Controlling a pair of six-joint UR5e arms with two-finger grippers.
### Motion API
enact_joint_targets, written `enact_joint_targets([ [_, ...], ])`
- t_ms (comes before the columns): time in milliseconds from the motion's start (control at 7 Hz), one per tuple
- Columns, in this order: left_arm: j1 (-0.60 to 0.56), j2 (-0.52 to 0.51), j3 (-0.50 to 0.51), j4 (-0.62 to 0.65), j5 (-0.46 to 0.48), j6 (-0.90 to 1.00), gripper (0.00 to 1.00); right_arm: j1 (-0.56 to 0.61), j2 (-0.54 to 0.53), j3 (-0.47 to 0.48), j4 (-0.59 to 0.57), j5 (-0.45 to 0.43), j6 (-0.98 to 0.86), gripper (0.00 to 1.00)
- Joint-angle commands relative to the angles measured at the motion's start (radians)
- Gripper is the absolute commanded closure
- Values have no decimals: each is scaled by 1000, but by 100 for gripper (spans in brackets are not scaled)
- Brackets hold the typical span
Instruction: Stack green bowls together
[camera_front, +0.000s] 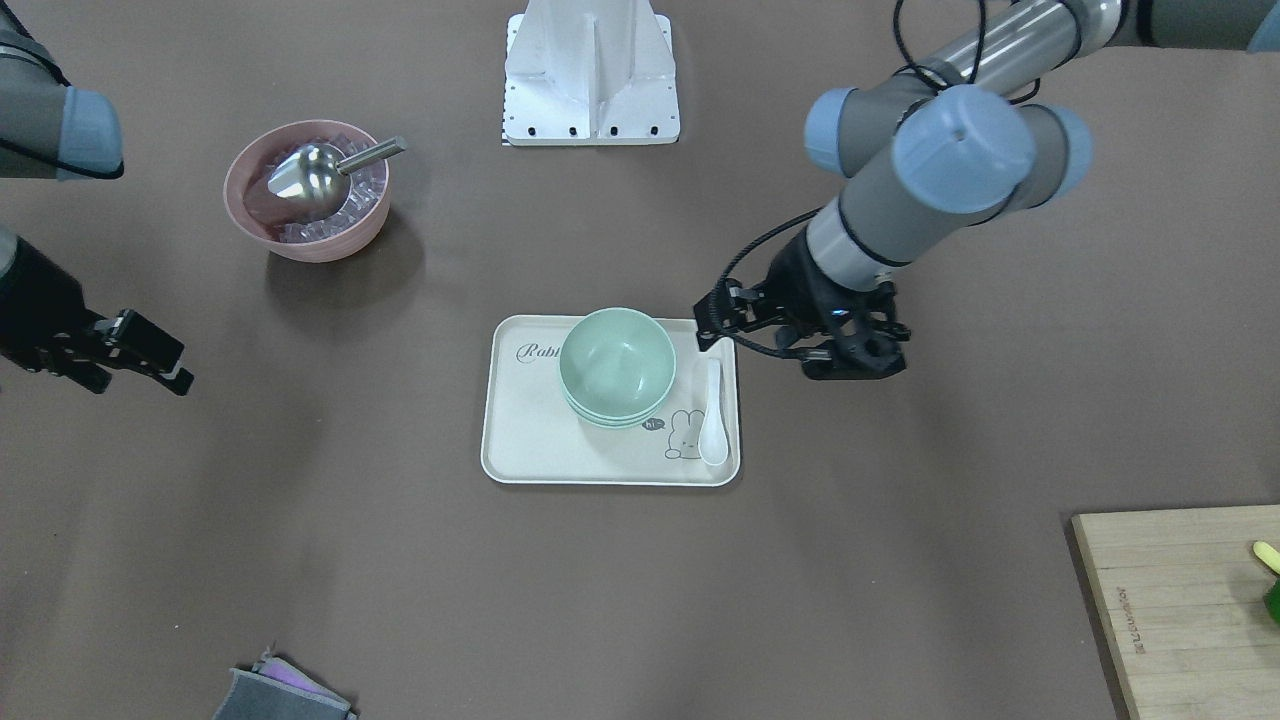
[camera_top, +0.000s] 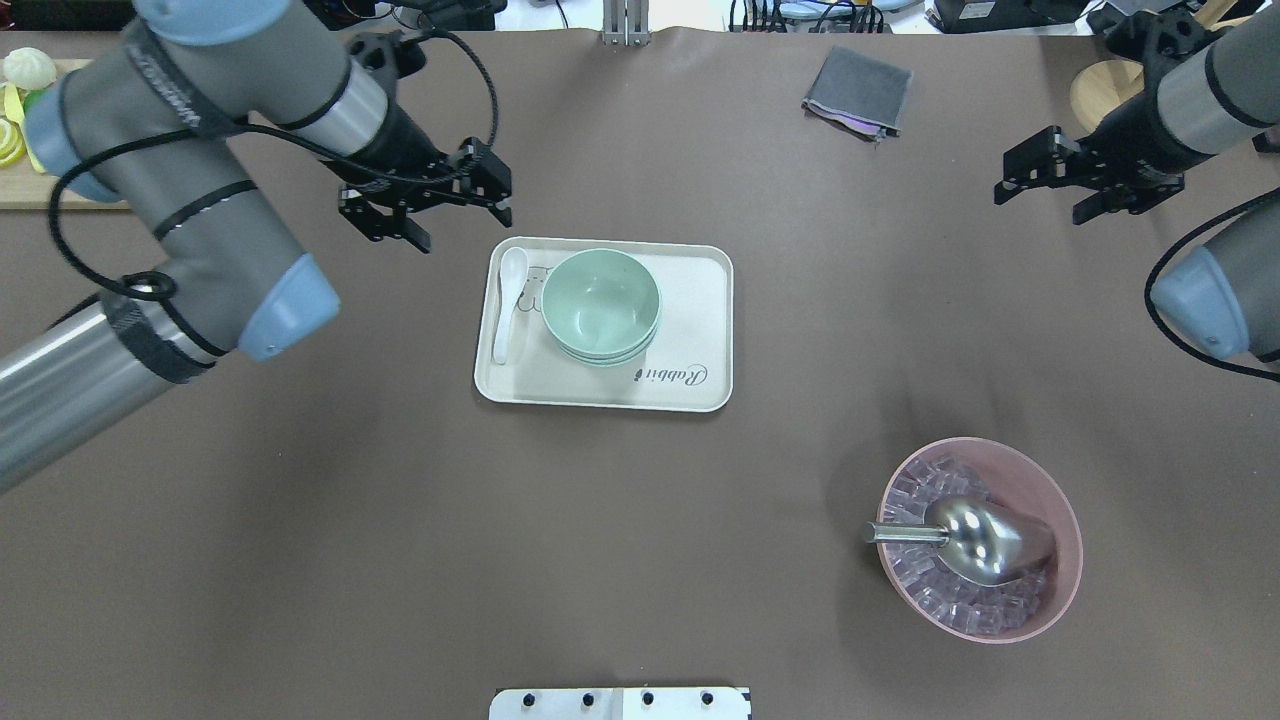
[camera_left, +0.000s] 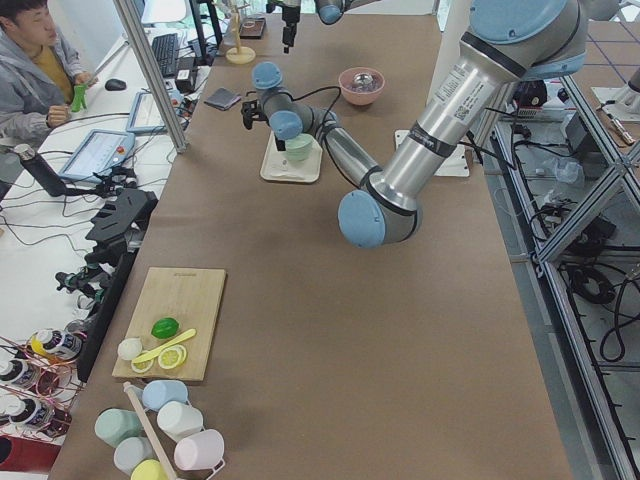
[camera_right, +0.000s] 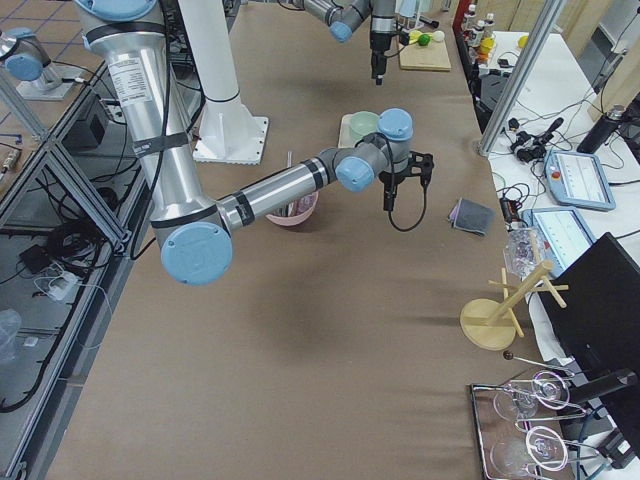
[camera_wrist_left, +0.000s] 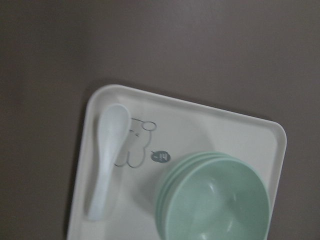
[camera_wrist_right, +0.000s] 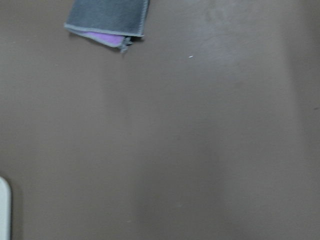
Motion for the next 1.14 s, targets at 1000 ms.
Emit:
enact_joint_targets([
  [1000, -599, 547, -56, 383, -1, 1377, 2, 346, -138, -84, -258, 15, -801, 0],
])
